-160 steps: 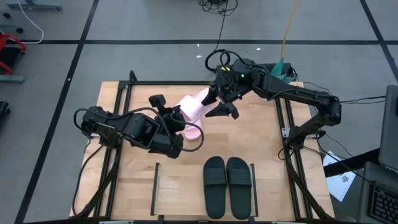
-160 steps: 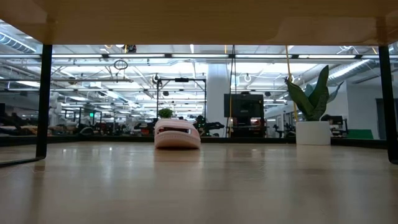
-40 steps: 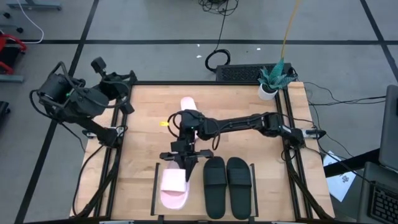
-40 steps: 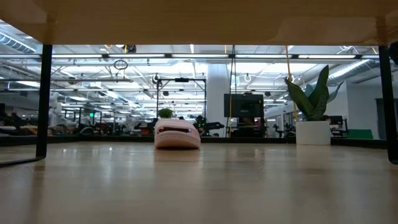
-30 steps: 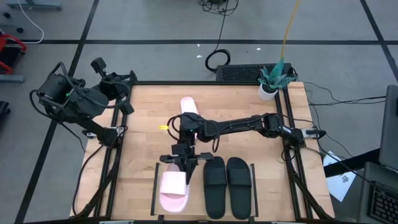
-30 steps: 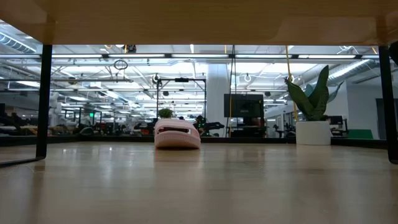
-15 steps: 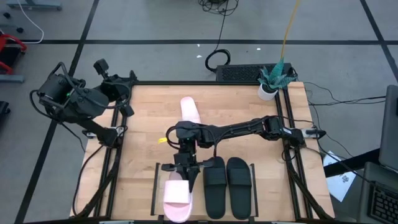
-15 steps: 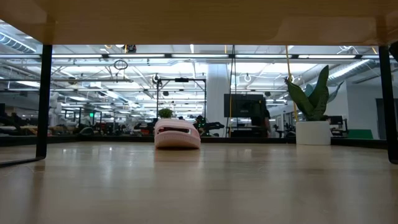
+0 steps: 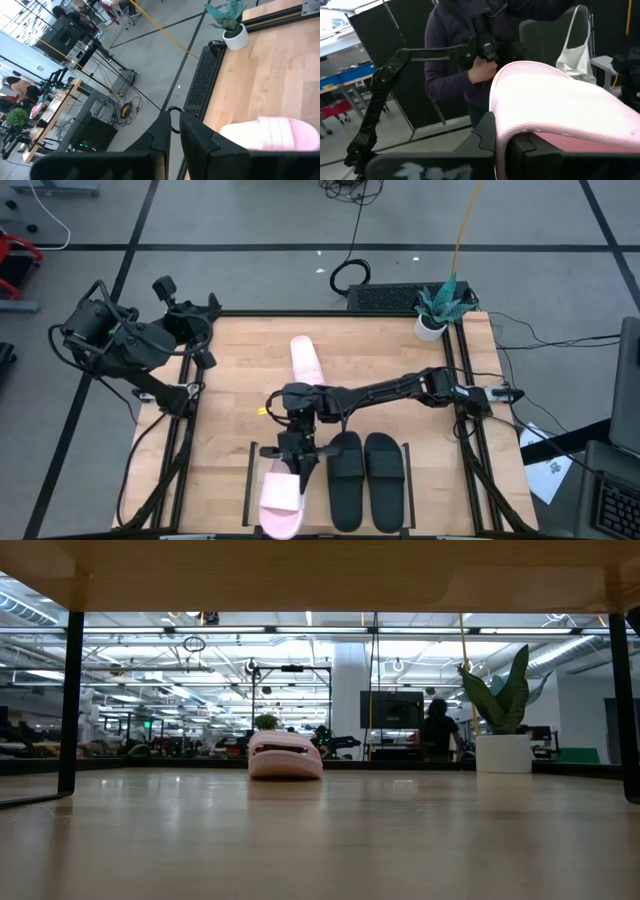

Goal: Pick and place slides into the shelf
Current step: Put the left pink slipper on the shelf

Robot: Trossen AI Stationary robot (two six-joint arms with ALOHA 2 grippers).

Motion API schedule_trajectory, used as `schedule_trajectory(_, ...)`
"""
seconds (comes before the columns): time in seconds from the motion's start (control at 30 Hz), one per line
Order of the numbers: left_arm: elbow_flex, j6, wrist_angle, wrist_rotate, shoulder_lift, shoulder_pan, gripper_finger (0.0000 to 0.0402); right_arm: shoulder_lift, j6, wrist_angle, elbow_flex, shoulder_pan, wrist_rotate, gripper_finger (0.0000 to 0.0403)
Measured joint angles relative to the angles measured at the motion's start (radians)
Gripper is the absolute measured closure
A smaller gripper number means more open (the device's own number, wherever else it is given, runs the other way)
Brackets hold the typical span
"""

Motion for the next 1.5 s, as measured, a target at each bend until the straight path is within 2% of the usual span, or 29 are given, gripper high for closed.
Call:
schedule_trajectory(0.87,0.000,0.004,0.000,0.000,0.000,0.000,0.0357,0.000,-0.153,-0.005,-0.164,-0.018,0.000,0.0403)
schedule_trajectory(1.03,0.000,0.005,0.000,0.000,0.000,0.000,0.0357,0.000,-0.157,-0.005,-0.191,-0.015,0.029,0.0403)
schedule_trajectory(1.17,0.000,0.005,0.000,0.000,0.000,0.000,0.0357,-0.001,-0.160,-0.003,-0.218,-0.007,0.092,0.0399)
schedule_trajectory(1.5,0.000,0.010,0.000,0.009,0.000,0.000,0.0357,-0.003,-0.062,0.008,-0.223,-0.001,0.133,0.0392)
